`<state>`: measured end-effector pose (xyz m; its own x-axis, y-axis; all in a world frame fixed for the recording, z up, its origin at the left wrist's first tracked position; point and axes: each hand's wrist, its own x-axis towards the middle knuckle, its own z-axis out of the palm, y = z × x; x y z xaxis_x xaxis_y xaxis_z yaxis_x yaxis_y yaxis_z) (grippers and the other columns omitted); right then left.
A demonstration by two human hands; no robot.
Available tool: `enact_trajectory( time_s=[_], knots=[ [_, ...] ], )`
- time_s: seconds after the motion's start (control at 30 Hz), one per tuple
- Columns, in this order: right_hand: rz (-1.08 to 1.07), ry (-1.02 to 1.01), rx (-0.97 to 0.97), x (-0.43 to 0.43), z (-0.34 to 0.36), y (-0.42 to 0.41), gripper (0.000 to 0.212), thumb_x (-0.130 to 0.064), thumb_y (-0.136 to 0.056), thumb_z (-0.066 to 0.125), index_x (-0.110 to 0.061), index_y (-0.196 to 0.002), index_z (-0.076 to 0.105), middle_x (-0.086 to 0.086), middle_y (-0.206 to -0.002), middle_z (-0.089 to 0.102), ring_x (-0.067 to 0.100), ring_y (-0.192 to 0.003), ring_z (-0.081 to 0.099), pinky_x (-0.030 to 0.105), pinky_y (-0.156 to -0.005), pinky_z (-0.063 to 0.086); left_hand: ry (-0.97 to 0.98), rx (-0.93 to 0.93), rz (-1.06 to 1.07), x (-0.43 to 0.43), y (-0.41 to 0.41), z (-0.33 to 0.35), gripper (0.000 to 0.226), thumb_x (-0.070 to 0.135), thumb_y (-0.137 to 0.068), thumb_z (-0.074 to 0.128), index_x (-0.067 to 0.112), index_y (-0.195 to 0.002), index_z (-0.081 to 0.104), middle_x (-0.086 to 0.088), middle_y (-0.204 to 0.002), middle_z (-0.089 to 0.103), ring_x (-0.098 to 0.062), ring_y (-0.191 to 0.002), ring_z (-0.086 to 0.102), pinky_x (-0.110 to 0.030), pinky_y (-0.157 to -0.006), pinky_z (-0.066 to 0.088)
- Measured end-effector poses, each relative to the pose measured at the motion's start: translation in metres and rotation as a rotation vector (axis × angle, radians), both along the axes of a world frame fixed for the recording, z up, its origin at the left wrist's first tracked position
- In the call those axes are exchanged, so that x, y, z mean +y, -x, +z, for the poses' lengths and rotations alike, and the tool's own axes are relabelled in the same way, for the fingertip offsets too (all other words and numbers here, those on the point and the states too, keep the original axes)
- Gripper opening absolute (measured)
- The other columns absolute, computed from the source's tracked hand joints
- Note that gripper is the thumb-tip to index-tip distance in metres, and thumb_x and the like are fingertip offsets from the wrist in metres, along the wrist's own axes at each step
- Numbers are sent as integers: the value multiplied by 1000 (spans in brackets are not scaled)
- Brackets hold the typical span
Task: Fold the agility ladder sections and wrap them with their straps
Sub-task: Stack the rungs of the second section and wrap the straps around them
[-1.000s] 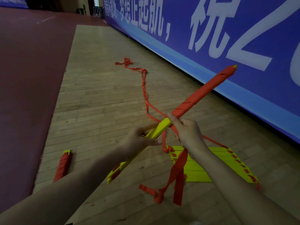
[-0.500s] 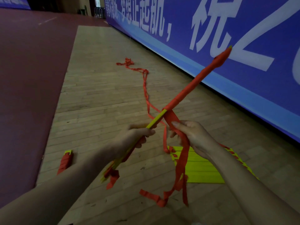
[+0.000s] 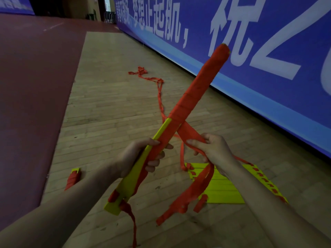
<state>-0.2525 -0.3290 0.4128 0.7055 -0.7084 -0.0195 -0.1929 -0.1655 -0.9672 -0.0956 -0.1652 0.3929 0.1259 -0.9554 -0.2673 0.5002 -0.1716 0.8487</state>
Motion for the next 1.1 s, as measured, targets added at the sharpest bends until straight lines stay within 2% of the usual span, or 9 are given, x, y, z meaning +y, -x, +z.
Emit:
enact_trajectory(
  time_s=[0.1, 0.17, 0.33, 0.47, 0.6, 0.7, 0.8, 0.93, 1.1],
  knots=[
    [11, 86, 33, -1, -2, 0, 15, -17, -79, 76, -11, -74, 63, 6, -56, 62, 8, -28, 38, 17, -32, 27, -117, -94, 4, -4, 1, 5, 38, 30, -89, 45, 6, -119, 51, -1, -70, 50, -10, -45, 48, -22, -42, 39],
    [21, 141, 64, -1, -4, -1, 13, -18, -79, 76, -13, -75, 65, 6, -57, 63, 8, -29, 39, 17, -32, 28, -183, -150, 50, -7, 3, 6, 38, 28, -95, 37, 5, -122, 52, 0, -67, 54, -9, -45, 50, -22, -41, 40],
    [0, 133, 53, -2, -3, -2, 13, -22, -81, 75, -14, -78, 65, 5, -57, 63, 8, -30, 39, 17, -31, 28, -138, -123, 116, -7, -3, -5, 54, 32, -93, 46, -1, -135, 49, 2, -74, 64, -9, -55, 60, -23, -46, 47],
    [9, 37, -39, -1, 0, -3, 9, -16, -82, 73, -16, -79, 65, 1, -51, 59, 9, -29, 38, 17, -30, 27, -96, -117, 129, -7, 3, -5, 44, 33, -87, 53, 5, -120, 57, 0, -71, 52, -8, -51, 49, -20, -46, 39],
    [-13, 23, -113, 1, 2, -5, 15, -12, -81, 74, -12, -76, 60, 9, -56, 59, 8, -26, 36, 14, -29, 24, -224, -353, 260, -16, -1, -3, 32, 27, -95, 45, 6, -102, 68, 0, -65, 49, -8, -48, 46, -21, -45, 34],
    [5, 56, -156, 2, 3, -5, 22, -12, -80, 75, -8, -82, 53, 6, -56, 62, 9, -26, 37, 15, -30, 25, -216, -524, 345, -16, 4, -3, 30, 28, -95, 53, 4, -100, 72, 0, -61, 49, -9, -52, 48, -21, -44, 39],
    [23, 90, -141, 4, 0, -6, 24, -16, -81, 75, -8, -86, 53, 2, -56, 63, 11, -27, 38, 16, -30, 26, -192, -508, 279, -15, 17, 4, 32, 37, -93, 54, 12, -99, 73, 2, -65, 46, -9, -58, 45, -20, -50, 38],
    [16, 69, -168, 5, 0, -8, 21, -17, -83, 72, -13, -78, 52, 5, -58, 62, 10, -29, 38, 16, -30, 26, -200, -529, 318, -17, 21, 6, 40, 40, -84, 64, 4, -100, 70, -3, -71, 47, -12, -63, 44, -25, -55, 37],
    [64, 3, -48, 9, 3, -9, 22, -21, -88, 67, -10, -72, 55, 4, -51, 59, 8, -26, 33, 16, -31, 20, -212, -730, 429, -21, 27, -2, 34, 37, -80, 72, 5, -91, 70, -1, -65, 51, -9, -57, 44, -17, -45, 33]
  ],
)
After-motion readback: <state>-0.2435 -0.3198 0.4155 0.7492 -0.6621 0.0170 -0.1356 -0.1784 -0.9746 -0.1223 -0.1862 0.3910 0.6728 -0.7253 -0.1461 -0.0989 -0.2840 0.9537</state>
